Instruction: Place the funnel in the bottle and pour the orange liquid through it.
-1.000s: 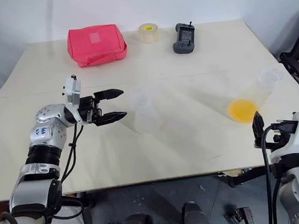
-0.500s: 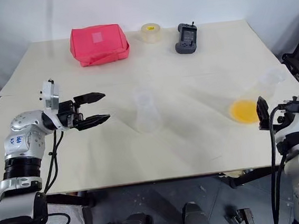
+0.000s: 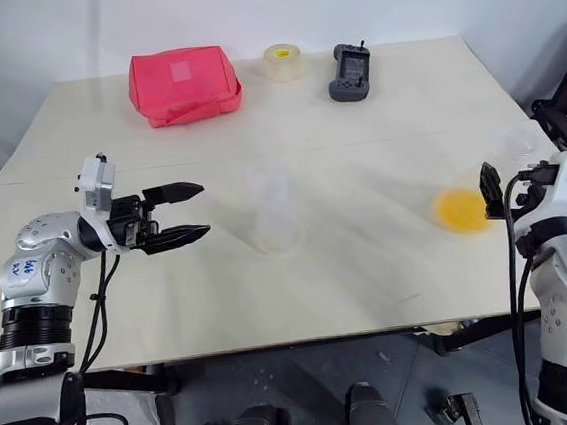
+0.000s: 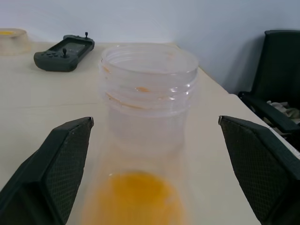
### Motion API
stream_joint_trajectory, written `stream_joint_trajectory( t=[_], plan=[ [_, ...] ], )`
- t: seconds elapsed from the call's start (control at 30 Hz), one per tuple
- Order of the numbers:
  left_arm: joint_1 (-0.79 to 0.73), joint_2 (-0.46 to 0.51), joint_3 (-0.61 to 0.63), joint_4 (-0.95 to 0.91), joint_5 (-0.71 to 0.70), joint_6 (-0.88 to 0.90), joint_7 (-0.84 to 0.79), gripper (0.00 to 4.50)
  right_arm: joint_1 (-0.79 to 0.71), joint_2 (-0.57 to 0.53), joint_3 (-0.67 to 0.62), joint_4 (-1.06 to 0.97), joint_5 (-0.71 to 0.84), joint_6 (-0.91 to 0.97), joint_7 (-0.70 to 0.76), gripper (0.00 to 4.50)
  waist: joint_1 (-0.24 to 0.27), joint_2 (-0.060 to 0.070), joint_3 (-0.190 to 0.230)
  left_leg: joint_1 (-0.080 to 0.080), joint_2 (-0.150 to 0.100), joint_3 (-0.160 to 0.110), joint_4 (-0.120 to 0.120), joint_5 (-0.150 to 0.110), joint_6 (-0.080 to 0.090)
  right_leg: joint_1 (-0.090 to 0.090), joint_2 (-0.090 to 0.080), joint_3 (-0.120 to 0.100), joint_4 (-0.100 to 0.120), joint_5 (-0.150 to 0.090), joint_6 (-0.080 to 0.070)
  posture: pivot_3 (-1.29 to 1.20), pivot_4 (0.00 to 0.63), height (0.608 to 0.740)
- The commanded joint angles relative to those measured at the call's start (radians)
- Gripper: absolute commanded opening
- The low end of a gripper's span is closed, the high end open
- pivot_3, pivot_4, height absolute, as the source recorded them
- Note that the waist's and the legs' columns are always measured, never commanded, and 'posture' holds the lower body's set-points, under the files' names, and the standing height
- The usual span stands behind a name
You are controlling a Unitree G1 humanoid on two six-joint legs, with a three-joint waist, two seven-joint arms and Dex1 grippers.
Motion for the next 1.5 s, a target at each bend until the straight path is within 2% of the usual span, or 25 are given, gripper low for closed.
stream_joint_trajectory(
  t=[0.03,0.2,0.23,0.3,0.4,0.43,0.63,0.73,0.93,1.0,1.13,1.3,1.37,1.5],
  plan=[
    [-0.009,0.022,0.024,-0.039,-0.02,0.002,0.003,4.49,-0.059,-0.031,0.004,0.055,-0.011,-0.06,0.033,4.5,-0.001,0.0,0.0,0.0,0.0,0.0,0.0,0.0,0.0,0.0,0.0,0.0,0.0,0.0,0.0,0.0,0.15,0.74],
    [-0.024,0.024,0.023,-0.038,-0.022,0.005,0.008,4.49,-0.115,-0.024,0.016,0.152,-0.022,-0.115,0.052,4.5,-0.002,0.0,0.0,0.0,0.0,0.0,0.0,0.0,0.0,0.0,0.0,0.0,0.0,0.0,0.0,0.0,0.15,0.74],
    [-0.024,0.025,0.024,-0.039,-0.022,0.005,0.008,4.5,-0.118,-0.021,0.018,0.15,-0.017,-0.116,0.054,4.1,-0.002,0.001,0.0,0.0,0.0,0.0,0.0,0.0,0.0,0.0,0.0,0.0,0.0,0.0,0.0,0.0,0.15,0.74],
    [-0.019,0.031,0.025,-0.037,-0.019,0.001,0.005,4.5,-0.115,-0.012,0.027,0.121,-0.008,-0.11,0.05,3.65,-0.001,0.001,0.0,0.0,0.0,0.0,0.0,0.0,0.0,0.0,-0.001,0.0,0.0,0.0,0.0,0.0,0.15,0.74],
    [-0.011,0.04,0.026,-0.035,-0.017,0.0,-0.002,4.5,-0.111,-0.001,0.031,0.067,0.006,-0.098,0.038,2.57,-0.002,0.001,0.001,0.0,0.0,0.0,0.0,0.0,0.0,0.0,-0.001,0.0,-0.001,0.0,0.0,0.0,0.15,0.74],
    [-0.008,0.044,0.025,-0.031,-0.013,-0.005,-0.004,4.5,-0.113,0.002,0.031,0.038,0.015,-0.084,0.028,2.43,-0.002,0.002,0.001,0.0,0.0,0.0,0.0,0.0,0.0,0.0,-0.001,0.0,-0.001,0.0,0.0,0.0,0.15,0.74],
    [-0.02,0.053,0.021,0.017,-0.008,-0.042,-0.037,4.5,-0.162,-0.002,0.092,-0.136,0.021,0.029,-0.03,2.44,-0.008,0.004,0.003,0.0,0.0,0.0,-0.001,0.0,-0.001,-0.001,-0.001,0.0,-0.001,0.0,0.0,0.0,0.15,0.74],
    [-0.043,0.044,0.015,0.07,0.0,-0.078,-0.065,4.5,-0.247,-0.009,0.153,-0.226,0.014,0.158,-0.096,2.44,-0.016,0.004,0.003,0.0,0.0,0.0,-0.001,0.0,-0.001,-0.001,-0.001,0.0,0.0,0.0,0.0,0.0,0.15,0.74],
    [-0.099,0.002,0.02,0.188,0.011,-0.19,-0.101,4.5,-0.371,-0.078,0.401,-0.339,-0.116,0.318,-0.111,2.44,-0.021,0.004,0.003,-0.001,0.0,-0.001,-0.003,0.0,-0.001,-0.002,-0.001,-0.001,-0.002,0.0,0.0,0.0,0.15,0.74],
    [-0.11,-0.008,0.024,0.211,0.01,-0.213,-0.108,4.5,-0.393,-0.08,0.437,-0.35,-0.141,0.34,-0.109,2.44,-0.021,0.004,0.003,-0.001,0.0,-0.001,-0.002,0.0,-0.001,-0.002,-0.001,-0.001,-0.002,0.0,0.0,0.0,0.15,0.74],
    [-0.093,-0.037,0.029,0.198,-0.021,-0.186,-0.124,4.5,-0.468,-0.171,0.66,-0.322,-0.301,0.35,-0.052,2.44,-0.023,0.004,0.003,-0.003,-0.001,-0.001,-0.003,0.0,-0.001,-0.003,-0.002,-0.002,-0.003,0.0,0.0,0.0,0.15,0.74],
    [-0.084,-0.056,0.023,0.176,-0.027,-0.155,-0.137,4.5,-0.529,-0.257,0.838,-0.258,-0.491,0.282,0.017,2.44,-0.023,0.004,0.003,-0.003,-0.001,-0.001,-0.004,0.0,0.0,-0.003,-0.001,-0.003,-0.005,0.0,0.0,0.0,0.15,0.74],
    [-0.079,-0.063,0.025,0.162,-0.031,-0.144,-0.134,4.5,-0.55,-0.27,0.874,-0.235,-0.541,0.22,0.057,2.44,-0.023,0.004,0.003,-0.004,-0.001,-0.001,-0.004,0.0,0.0,-0.004,-0.002,-0.003,-0.005,0.0,0.0,0.0,0.15,0.74],
    [-0.067,-0.066,0.029,0.141,-0.037,-0.125,-0.127,4.5,-0.581,-0.222,0.893,-0.196,-0.597,0.193,0.094,2.44,-0.024,0.004,0.003,-0.004,0.0,-0.001,-0.004,0.0,0.0,-0.004,-0.001,-0.003,-0.006,0.0,0.0,0.0,0.15,0.74]
  ],
)
